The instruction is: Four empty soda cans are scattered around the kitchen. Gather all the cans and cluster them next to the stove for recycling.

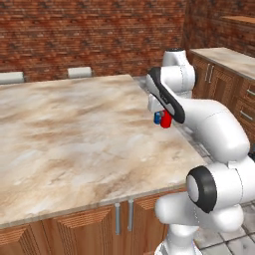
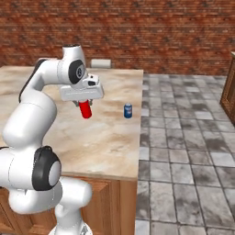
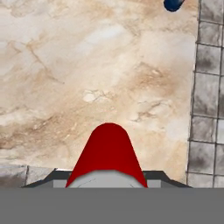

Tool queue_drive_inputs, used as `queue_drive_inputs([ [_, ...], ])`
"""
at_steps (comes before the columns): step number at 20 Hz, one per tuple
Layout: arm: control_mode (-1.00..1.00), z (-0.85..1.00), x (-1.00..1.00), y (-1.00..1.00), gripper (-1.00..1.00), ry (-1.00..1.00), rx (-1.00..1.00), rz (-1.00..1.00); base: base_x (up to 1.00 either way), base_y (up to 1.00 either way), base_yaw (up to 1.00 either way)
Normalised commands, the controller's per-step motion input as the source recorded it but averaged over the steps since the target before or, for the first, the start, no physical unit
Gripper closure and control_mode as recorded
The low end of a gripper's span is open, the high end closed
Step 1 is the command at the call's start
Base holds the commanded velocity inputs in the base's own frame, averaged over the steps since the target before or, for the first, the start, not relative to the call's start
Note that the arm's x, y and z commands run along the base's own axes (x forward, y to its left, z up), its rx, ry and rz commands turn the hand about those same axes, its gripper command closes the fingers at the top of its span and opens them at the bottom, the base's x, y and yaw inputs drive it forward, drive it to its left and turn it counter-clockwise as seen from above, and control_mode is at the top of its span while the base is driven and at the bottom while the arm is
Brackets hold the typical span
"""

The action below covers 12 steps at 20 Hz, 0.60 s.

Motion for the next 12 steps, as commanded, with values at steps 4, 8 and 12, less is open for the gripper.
queue_drive_inputs([
  [4,1.00,0.00,0.00,0.00,1.00,0.00,0.00,0.00,-0.65,-0.28,-0.03],
  [8,1.00,0.00,0.00,0.00,1.00,0.00,0.00,0.00,-0.69,-0.40,-0.08],
  [12,1.00,0.00,0.00,0.00,1.00,0.00,0.00,0.00,-0.56,-0.56,-0.12],
])
